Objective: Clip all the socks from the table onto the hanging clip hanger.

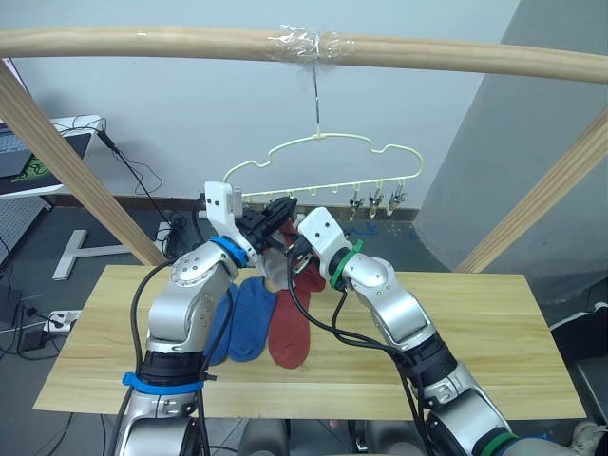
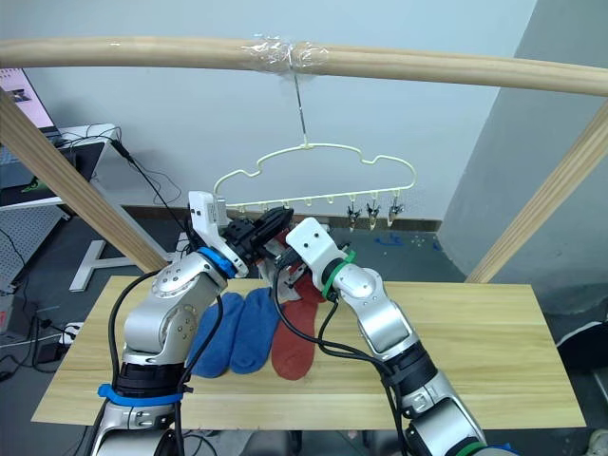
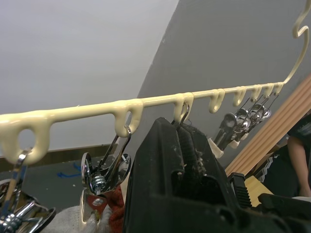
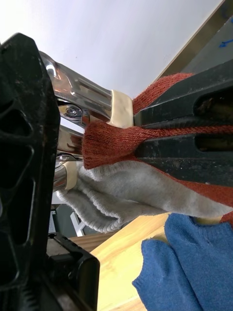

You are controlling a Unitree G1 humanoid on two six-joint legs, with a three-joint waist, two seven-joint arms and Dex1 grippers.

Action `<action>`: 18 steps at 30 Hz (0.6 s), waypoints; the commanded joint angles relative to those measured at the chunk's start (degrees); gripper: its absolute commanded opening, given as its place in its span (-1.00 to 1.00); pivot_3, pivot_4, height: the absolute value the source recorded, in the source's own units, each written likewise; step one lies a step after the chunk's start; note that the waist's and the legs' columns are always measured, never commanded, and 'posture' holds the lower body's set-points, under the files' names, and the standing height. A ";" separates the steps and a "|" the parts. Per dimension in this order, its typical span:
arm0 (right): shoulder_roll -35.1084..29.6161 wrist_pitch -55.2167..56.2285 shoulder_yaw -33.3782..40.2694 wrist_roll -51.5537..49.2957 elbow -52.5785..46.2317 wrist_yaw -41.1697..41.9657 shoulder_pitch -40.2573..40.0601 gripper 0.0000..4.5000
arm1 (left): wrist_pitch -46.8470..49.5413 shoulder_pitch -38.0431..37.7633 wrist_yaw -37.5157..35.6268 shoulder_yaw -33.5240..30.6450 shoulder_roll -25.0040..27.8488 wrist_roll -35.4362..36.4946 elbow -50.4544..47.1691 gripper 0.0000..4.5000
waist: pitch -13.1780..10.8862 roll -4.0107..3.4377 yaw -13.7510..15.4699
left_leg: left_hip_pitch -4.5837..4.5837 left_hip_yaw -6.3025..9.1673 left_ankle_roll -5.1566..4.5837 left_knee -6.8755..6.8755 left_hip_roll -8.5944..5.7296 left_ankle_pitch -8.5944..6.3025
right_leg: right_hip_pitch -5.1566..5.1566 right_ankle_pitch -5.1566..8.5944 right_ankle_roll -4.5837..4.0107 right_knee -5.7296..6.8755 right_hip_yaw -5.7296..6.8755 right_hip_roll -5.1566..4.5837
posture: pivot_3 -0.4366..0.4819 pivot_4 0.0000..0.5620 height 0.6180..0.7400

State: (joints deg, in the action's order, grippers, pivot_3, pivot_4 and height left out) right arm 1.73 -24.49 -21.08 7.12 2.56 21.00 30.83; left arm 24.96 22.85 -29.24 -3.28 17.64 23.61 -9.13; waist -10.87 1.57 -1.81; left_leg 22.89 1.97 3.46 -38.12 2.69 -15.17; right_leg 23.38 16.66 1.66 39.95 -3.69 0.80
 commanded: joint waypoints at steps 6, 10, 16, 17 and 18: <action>2.01 0.12 2.16 -2.45 -3.57 -0.61 1.69 -1.00 | 1.23 0.09 0.66 -0.78 0.48 1.27 -3.68 -0.20 | 0.00 0.00 -0.01 | 0.00 0.00 0.00 0.01 0.00 0.00 | 0.01 0.00 0.00 0.00 0.00 0.00 | 0.00 -0.39 0.50; 2.44 -0.56 2.69 -3.25 -4.09 -0.42 1.45 -0.65 | -0.56 -1.81 -1.94 -0.09 2.36 0.23 -3.22 0.11 | 0.00 0.00 -0.04 | -0.01 -0.01 0.00 0.03 0.00 0.00 | 0.01 0.00 0.00 0.00 -0.01 0.00 | 0.00 -0.39 0.50; 0.32 -2.37 0.08 -2.12 -5.04 1.83 1.13 0.28 | -2.80 -4.64 -3.21 -0.29 3.93 -0.79 -3.35 0.11 | 0.00 -0.01 0.00 | 0.00 -0.03 0.00 0.04 0.01 0.00 | 0.04 0.00 -0.01 0.00 -0.02 0.00 | 0.00 -0.38 0.50; -0.39 -2.55 -0.45 -1.79 -5.76 2.14 0.59 0.28 | -3.29 -5.33 -3.98 -0.39 4.68 -1.01 -3.33 0.11 | 0.00 -0.01 -0.01 | 0.00 -0.04 0.00 0.04 0.00 0.00 | 0.05 0.00 -0.01 0.00 -0.03 0.00 | 0.00 -0.38 0.50; -1.10 -2.85 -0.75 -1.46 -6.90 2.16 -0.25 0.28 | -3.82 -6.15 -5.36 -0.45 5.93 -1.22 -3.30 0.11 | 0.00 -0.01 -0.02 | 0.00 -0.04 0.00 0.04 0.00 0.00 | 0.05 0.00 -0.01 0.00 -0.03 0.00 | 0.00 -0.38 0.50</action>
State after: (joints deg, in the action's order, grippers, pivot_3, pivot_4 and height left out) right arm 0.79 -27.15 -21.47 5.52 -0.44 22.62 30.82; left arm 22.99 17.07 -33.07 -3.11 22.17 22.82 -10.61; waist -10.87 1.56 -1.83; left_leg 22.90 1.93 3.46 -38.07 2.70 -15.17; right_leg 23.44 16.66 1.65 39.95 -3.73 0.80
